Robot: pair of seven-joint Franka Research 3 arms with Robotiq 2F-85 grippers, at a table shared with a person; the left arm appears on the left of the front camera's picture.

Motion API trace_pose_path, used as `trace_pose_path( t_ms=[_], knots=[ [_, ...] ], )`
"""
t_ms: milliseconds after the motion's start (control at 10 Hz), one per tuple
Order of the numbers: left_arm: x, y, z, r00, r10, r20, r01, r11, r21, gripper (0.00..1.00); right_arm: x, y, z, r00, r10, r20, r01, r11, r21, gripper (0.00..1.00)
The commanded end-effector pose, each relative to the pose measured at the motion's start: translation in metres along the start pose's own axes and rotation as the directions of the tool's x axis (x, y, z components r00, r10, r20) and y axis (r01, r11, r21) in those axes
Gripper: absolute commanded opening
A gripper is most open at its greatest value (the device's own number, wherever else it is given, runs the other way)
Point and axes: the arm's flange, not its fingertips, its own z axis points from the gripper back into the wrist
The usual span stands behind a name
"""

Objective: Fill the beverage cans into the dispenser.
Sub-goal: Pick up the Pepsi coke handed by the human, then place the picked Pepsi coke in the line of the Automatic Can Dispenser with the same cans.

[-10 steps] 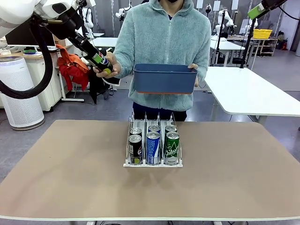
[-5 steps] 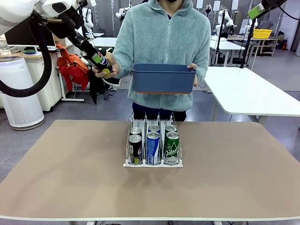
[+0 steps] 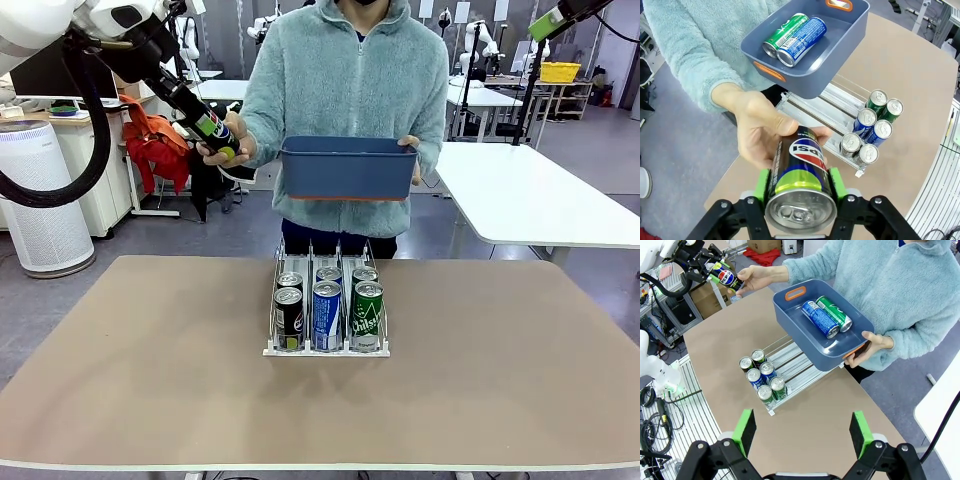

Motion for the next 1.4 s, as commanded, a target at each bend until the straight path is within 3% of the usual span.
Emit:
trace_pose_path(
  t_ms=[0, 1300],
  knots=[
    [-0.0010, -0.0001, -0.0012, 1.000, 0.008, 0.007, -0.008, 1.000, -0.003, 0.51, -0.0001, 0.0008, -0.0008, 1.000, -0.003, 0.000, 0.003, 1.000, 0.004, 1.00],
    [-0.0010, -0.0001, -0.0012, 1.000, 0.008, 0.007, -0.008, 1.000, -0.003, 0.51, -0.0001, 0.0008, -0.0008, 1.000, -0.003, 0.000, 0.003, 1.000, 0.004, 1.00]
  ],
)
